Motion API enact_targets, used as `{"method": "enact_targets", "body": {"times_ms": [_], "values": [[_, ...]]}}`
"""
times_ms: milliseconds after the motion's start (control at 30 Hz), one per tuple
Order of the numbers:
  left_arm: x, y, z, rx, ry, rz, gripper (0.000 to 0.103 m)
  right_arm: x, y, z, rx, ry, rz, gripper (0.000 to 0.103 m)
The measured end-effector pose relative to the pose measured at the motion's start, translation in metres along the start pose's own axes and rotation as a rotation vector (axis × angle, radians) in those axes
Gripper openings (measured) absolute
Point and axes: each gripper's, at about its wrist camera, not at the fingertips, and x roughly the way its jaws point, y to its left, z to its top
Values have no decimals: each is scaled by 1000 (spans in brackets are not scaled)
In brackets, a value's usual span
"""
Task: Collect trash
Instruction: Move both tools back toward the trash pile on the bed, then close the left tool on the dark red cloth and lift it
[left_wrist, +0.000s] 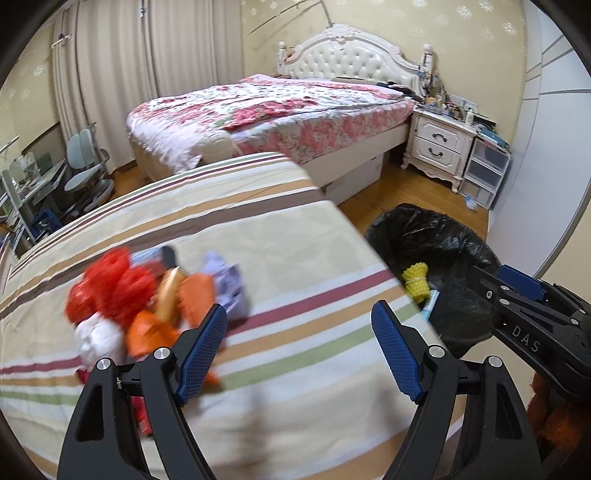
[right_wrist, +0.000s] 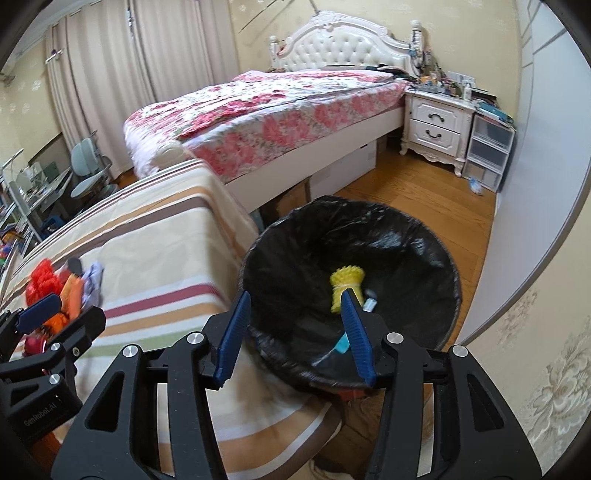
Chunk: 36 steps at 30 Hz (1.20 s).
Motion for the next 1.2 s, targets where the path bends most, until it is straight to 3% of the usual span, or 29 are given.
{"method": "enact_targets", "body": {"times_ms": [533,900,1200], "values": [[-42,99,-69,-182,46,156,78,-14,87,-44,-152,52,123,50],[-24,126,-70,-245,93,201,78,-12,114,-52,-194,78,154,50],[-33,163,-93,-286,130,245,78,-6,125,-56,-213,99,168,51]]}}
